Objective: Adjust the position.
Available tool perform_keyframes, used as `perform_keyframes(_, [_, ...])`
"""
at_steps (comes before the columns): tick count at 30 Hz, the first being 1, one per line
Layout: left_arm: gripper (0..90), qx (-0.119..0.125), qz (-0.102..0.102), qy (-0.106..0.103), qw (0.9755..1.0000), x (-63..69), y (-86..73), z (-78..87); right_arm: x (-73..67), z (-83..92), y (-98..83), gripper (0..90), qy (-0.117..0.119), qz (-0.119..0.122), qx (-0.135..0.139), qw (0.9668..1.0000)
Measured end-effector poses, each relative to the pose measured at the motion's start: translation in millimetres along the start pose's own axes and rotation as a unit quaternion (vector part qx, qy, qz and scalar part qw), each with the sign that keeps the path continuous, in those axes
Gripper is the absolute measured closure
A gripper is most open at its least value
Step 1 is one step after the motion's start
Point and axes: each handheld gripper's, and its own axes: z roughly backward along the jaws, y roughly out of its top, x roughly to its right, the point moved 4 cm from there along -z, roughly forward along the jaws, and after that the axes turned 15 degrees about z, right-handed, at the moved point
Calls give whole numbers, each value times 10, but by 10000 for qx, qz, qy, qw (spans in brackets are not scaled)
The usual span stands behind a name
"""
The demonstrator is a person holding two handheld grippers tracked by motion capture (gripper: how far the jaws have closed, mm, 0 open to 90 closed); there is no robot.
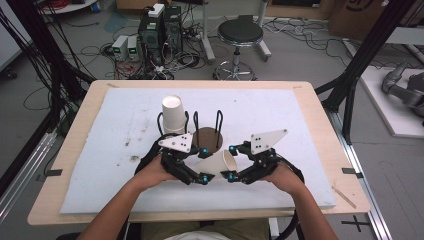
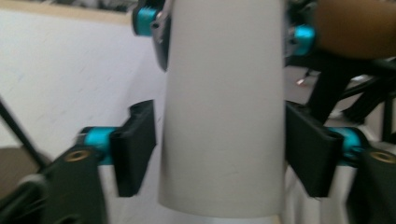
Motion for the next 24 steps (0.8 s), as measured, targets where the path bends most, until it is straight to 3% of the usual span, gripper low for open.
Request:
perform_keyframes(1, [226, -210, -177, 218, 9994, 16, -1, -14, -4, -19, 2, 339, -68, 54, -164, 9998])
perform_keyframes(2, [226, -210, -177, 218, 9994, 16, -1, -14, -4, -19, 2, 339, -68, 54, -164, 9998])
perform_keyframes(4, [226, -357, -349, 413, 9979, 34, 8, -29, -6, -46, -1, 335, -123, 178, -393, 9990])
perform_keyframes(8, [235, -600, -575, 563, 9949, 60, 13, -66, -37, -124, -5, 331, -149, 368, -803, 9960])
perform_keyframes(17, [275, -999, -751, 549, 9906, 94, 4, -188, -65, -180, -3, 329, -106, 475, -1012, 9937])
perform_keyframes(24, [320, -1166, -721, 492, 9893, 99, -19, -249, -82, -203, -3, 329, -11, 509, -1085, 9928])
